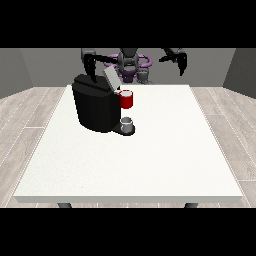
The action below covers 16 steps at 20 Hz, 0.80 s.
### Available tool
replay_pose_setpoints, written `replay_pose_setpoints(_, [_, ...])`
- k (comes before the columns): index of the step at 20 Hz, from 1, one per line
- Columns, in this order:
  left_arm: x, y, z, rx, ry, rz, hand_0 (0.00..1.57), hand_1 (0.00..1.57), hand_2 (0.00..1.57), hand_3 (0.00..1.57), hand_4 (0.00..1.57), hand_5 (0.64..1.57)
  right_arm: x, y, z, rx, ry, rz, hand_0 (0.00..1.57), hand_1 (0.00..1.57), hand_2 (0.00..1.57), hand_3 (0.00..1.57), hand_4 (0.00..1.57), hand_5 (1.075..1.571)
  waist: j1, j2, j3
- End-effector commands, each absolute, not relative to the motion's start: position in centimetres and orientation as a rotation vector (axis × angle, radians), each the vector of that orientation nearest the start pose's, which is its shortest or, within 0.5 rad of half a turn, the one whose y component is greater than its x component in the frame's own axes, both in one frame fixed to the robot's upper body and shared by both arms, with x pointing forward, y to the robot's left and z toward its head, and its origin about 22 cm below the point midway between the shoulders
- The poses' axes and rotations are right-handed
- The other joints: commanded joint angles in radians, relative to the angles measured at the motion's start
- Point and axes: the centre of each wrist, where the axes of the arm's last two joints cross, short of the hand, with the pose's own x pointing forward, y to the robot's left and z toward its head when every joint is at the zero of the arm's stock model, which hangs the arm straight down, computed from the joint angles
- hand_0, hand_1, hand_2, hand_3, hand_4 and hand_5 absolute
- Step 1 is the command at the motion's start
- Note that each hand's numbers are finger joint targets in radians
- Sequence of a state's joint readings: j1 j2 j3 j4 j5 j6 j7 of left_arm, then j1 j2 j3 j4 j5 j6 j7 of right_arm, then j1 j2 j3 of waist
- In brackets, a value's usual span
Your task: Insert the coffee pod into the coffee machine and close the lid
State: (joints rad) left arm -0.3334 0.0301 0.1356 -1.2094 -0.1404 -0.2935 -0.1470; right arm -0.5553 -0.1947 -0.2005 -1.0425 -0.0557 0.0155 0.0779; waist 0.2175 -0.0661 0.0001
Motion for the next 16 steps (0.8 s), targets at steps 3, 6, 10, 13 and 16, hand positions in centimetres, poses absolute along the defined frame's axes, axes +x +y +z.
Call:
replay_pose_setpoints(3, [31.8, 25.0, 2.4, -0.088, -1.698, -0.305, 0.00, 0.00, 0.00, 0.00, 0.36, 1.571, 38.6, -23.2, 6.0, -0.038, -1.564, 0.115, 0.00, 0.00, 0.00, 0.00, 0.00, 1.571, -0.049, 0.067, -0.0001])
replay_pose_setpoints(6, [30.0, 24.5, 0.4, -0.073, -1.672, -0.275, 0.00, 0.00, 0.00, 0.00, 0.37, 1.571, 38.9, -23.4, 7.0, -0.010, -1.555, 0.175, 0.00, 0.00, 0.00, 0.00, 0.00, 1.571, -0.073, 0.062, -0.0002])
replay_pose_setpoints(10, [30.7, 25.3, 2.3, -0.061, -1.731, -0.306, 0.00, 0.00, 0.00, 0.00, 0.37, 1.571, 40.3, -23.3, 8.8, -0.023, -1.610, 0.162, 0.00, 0.00, 0.00, 0.00, 0.08, 1.571, -0.039, 0.132, -0.0001])
replay_pose_setpoints(13, [30.2, 25.9, 2.7, -0.058, -1.711, -0.305, 0.00, 0.00, 0.00, 0.00, 0.32, 1.571, 41.0, -21.7, 10.2, -0.034, -1.600, 0.171, 0.00, 0.00, 0.00, 0.00, 0.20, 1.571, -0.031, 0.109, -0.0002])
replay_pose_setpoints(16, [30.8, 25.2, 4.4, -0.049, -1.699, -0.331, 0.00, 0.00, 0.00, 0.00, 0.30, 1.571, 41.4, -21.3, 10.2, -0.081, -1.628, 0.182, 0.00, 0.00, 0.00, 0.00, 0.20, 1.571, 0.002, 0.130, 0.0000])
